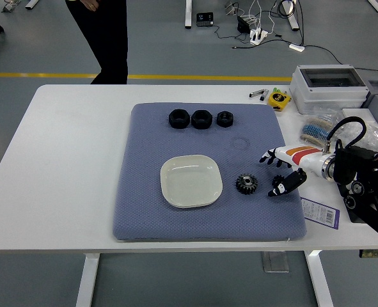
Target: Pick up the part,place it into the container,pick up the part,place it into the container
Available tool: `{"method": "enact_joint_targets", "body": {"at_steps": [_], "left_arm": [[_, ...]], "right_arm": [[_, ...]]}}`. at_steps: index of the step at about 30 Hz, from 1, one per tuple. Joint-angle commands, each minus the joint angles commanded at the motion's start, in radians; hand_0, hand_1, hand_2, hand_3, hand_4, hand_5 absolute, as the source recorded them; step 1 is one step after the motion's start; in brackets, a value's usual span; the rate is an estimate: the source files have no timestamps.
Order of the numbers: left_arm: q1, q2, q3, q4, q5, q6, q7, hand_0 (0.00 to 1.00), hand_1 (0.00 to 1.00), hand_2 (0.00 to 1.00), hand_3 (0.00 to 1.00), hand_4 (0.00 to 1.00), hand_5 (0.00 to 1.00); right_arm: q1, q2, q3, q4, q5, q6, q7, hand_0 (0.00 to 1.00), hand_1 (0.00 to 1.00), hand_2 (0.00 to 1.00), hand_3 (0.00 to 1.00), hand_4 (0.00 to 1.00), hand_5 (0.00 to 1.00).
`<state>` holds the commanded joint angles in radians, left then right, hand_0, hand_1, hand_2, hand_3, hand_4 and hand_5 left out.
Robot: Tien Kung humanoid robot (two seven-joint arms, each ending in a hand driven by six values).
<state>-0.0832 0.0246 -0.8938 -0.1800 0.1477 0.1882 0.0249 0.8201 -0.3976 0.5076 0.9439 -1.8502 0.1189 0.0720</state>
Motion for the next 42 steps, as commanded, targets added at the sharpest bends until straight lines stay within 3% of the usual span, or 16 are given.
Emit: {"method": "enact_joint_targets", "body": {"at_steps": [5,6,17,35,36,41,42], "left_arm": [[-0.002,0.001,-0.004,0.000,-0.001,0.001,-0.002,0.760,0.708,0.746,0.589,0.685,0.622],[-0.003,0.002,-0.003,0.000,-0.003,0.001,-0.002,0.760,0.705,0.745,0.588,0.685,0.621],[-0.003,0.002,-0.002,0.000,0.001,0.002,-0.001,0.759,0.704,0.743,0.589,0.685,0.621],[-0.004,0.002,0.000,0.000,0.001,0.002,0.000,0.759,0.703,0.742,0.588,0.685,0.620],[-0.003,0.002,0.000,0.000,0.001,0.002,0.000,0.760,0.702,0.741,0.588,0.684,0.619],[-0.001,0.002,0.000,0.000,0.006,0.003,0.002,0.760,0.702,0.741,0.588,0.684,0.619],[-0.001,0.002,0.000,0.000,0.007,0.003,0.002,0.759,0.702,0.741,0.588,0.684,0.618]], "right_arm": [[0.008,-0.010,-0.032,-0.009,-0.002,-0.028,0.014,0.534,0.626,0.708,0.679,0.982,0.267],[0.007,-0.013,-0.032,-0.009,-0.001,-0.036,0.019,0.540,0.593,0.657,0.558,0.872,0.201],[-0.002,-0.010,-0.038,-0.047,0.027,-0.094,0.052,0.537,0.550,0.612,0.527,0.809,0.142],[-0.006,-0.017,-0.044,-0.065,0.028,-0.069,0.054,0.482,0.459,0.523,0.506,0.784,0.095],[-0.007,-0.017,-0.045,-0.065,0.028,-0.068,0.055,0.435,0.427,0.483,0.492,0.793,0.089],[-0.008,-0.018,-0.047,-0.065,0.031,-0.073,0.070,0.435,0.427,0.483,0.492,0.793,0.089],[-0.009,-0.018,-0.047,-0.065,0.031,-0.075,0.073,0.352,0.402,0.461,0.483,0.807,0.045]]}}
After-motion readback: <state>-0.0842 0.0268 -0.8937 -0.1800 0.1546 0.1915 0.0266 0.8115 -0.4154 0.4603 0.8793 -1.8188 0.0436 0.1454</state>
